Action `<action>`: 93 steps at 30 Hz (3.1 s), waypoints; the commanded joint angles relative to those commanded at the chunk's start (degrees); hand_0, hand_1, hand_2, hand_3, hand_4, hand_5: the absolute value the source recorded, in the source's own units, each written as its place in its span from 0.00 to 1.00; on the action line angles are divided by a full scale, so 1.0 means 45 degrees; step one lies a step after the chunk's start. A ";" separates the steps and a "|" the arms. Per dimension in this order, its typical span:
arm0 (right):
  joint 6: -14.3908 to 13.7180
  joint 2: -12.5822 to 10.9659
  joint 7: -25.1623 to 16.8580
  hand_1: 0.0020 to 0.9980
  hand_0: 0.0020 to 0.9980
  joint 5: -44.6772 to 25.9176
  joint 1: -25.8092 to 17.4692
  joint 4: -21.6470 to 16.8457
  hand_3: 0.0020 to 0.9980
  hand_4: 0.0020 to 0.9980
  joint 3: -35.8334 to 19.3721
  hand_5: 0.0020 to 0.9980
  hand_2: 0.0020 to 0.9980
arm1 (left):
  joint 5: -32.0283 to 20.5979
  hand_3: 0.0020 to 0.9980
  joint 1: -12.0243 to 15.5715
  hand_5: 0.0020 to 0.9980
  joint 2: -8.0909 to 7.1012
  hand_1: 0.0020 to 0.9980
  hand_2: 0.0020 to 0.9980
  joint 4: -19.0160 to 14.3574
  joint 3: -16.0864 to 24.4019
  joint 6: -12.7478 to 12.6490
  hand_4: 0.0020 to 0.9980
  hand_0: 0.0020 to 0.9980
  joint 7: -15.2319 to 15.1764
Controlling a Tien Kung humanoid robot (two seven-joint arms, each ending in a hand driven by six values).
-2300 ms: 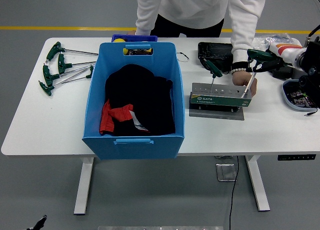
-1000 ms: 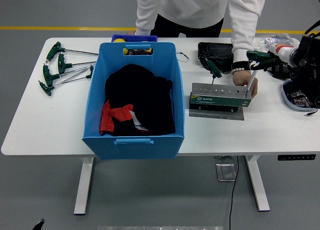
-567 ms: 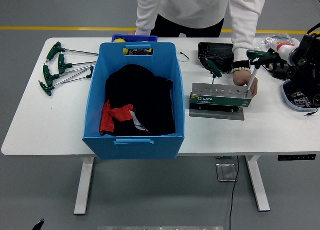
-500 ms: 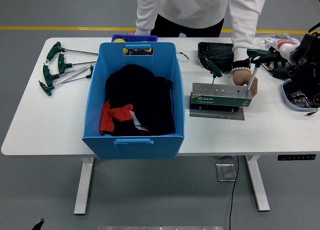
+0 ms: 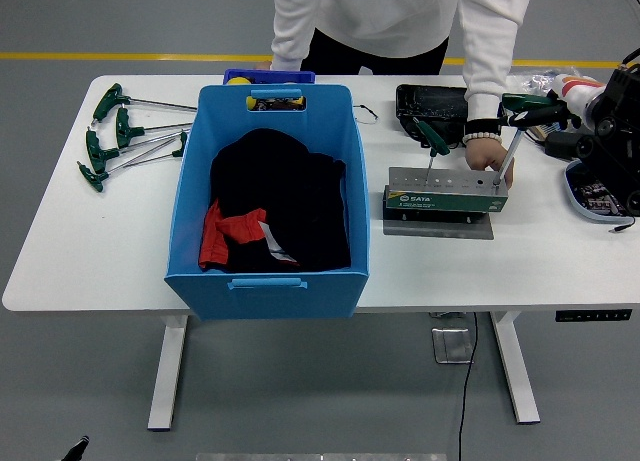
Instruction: Lift tool from toolbox,place it in box,lift tool from toolbox,place it in box
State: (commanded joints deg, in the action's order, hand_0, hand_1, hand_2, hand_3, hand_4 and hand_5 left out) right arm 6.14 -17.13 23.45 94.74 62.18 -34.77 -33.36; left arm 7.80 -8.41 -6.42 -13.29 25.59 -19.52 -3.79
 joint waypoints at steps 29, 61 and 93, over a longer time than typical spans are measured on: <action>0.0644 -0.1464 0.0009 0.00 0.00 0.0987 0.0274 -0.2478 0.04 0.81 -0.1129 0.66 0.00 | -0.0001 0.70 0.0335 0.63 -0.0045 0.64 0.69 0.0076 0.0085 0.0033 0.74 0.69 0.0010; -0.0855 0.0133 -0.0152 0.00 0.00 0.2583 0.1115 -0.7814 0.04 0.80 -0.3501 0.67 0.00 | 0.0909 0.70 0.0434 0.63 -0.0028 0.64 0.70 0.0098 0.0732 0.0023 0.74 0.69 0.0321; -0.2215 0.3807 -0.2024 0.68 0.66 -0.0320 0.1414 -0.5199 0.58 0.86 0.2356 0.65 0.72 | 0.1122 0.70 0.0116 0.63 -0.0114 0.63 0.69 0.0036 0.0731 -0.0100 0.74 0.69 0.0310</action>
State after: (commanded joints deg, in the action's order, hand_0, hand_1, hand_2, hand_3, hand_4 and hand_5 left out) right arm -3.83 0.00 14.34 93.30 68.54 -58.17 -22.75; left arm 12.85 -7.88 -6.93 -13.13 28.89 -19.97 -2.39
